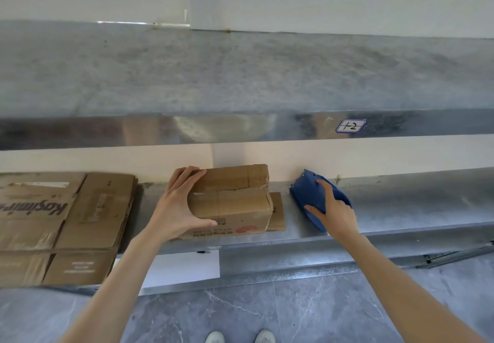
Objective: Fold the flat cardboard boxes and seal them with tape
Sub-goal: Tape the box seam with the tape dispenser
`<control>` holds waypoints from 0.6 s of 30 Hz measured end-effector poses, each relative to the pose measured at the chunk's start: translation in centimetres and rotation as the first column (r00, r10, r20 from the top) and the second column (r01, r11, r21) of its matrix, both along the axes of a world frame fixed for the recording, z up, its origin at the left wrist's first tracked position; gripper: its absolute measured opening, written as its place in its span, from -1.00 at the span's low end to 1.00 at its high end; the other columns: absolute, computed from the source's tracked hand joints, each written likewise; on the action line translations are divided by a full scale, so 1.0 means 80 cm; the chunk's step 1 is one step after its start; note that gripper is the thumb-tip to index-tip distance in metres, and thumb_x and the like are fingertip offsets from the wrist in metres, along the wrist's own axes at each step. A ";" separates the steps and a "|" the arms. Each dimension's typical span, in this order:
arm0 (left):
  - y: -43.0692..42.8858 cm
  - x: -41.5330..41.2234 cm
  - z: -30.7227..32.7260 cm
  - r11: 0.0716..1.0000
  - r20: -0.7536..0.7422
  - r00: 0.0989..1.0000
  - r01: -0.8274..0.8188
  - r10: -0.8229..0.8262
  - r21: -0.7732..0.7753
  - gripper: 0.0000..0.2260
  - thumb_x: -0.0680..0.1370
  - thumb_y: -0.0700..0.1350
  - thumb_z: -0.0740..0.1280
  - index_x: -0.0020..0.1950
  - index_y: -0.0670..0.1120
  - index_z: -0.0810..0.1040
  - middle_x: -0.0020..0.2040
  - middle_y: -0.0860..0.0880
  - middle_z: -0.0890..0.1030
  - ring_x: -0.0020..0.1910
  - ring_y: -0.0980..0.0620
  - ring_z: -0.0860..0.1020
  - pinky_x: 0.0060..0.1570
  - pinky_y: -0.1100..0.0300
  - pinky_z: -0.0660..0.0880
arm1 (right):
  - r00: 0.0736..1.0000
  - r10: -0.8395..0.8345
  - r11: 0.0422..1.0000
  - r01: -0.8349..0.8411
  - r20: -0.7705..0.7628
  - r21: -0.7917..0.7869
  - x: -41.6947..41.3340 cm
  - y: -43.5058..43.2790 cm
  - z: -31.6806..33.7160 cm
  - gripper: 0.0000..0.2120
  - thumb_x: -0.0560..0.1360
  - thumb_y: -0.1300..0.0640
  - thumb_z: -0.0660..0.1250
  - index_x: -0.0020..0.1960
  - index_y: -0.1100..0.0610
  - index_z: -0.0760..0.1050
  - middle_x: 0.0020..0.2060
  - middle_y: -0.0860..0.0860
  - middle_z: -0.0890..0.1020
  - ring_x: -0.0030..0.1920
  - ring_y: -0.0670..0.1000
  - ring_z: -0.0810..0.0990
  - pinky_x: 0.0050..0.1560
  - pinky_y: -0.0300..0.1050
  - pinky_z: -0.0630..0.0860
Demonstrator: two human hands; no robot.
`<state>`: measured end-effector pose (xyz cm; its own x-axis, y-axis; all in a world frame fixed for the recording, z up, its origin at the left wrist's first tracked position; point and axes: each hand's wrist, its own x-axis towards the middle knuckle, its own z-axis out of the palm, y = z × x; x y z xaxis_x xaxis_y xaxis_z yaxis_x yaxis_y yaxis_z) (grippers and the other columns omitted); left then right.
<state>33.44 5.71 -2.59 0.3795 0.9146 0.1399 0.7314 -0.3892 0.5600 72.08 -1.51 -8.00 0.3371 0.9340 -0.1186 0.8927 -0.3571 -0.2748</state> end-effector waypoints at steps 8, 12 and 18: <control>-0.004 0.003 0.006 1.000 0.003 1.000 0.001 -0.001 -0.023 0.04 0.15 0.22 0.64 0.54 0.08 0.25 0.53 0.14 0.21 0.48 0.29 0.00 0.43 -0.09 0.24 | 0.966 0.047 0.995 -0.022 -0.256 0.099 0.014 0.003 0.006 -0.43 0.54 -0.12 0.35 0.46 -0.08 0.20 -0.17 0.09 0.62 -0.24 0.08 0.58 -0.12 0.08 0.58; -0.004 0.003 0.008 1.000 0.008 1.000 0.000 0.000 -0.028 0.04 0.16 0.23 0.64 0.54 0.08 0.25 0.53 0.14 0.20 0.49 0.29 -0.02 0.44 -0.07 0.21 | 0.960 0.046 0.998 -0.031 -0.275 0.057 0.017 0.003 0.026 -0.45 0.56 -0.16 0.32 0.47 -0.10 0.21 0.12 0.10 0.48 -0.05 0.14 0.53 -0.08 0.04 0.53; -0.002 0.002 0.003 1.000 0.012 1.000 0.004 -0.004 -0.026 0.05 0.15 0.25 0.63 0.54 0.09 0.24 0.53 0.14 0.20 0.51 0.21 0.03 0.42 -0.14 0.25 | 0.991 0.037 0.929 0.012 -0.126 0.371 -0.044 0.020 0.080 -0.63 0.62 0.02 0.24 0.40 0.05 0.36 0.18 0.08 0.46 0.18 0.13 0.44 -0.06 0.03 0.50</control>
<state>33.57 5.52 -2.34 0.3816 0.9165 0.1203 0.7230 -0.3770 0.5790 68.57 0.08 -1.59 0.3298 0.9237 0.1948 0.8449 -0.1967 -0.4974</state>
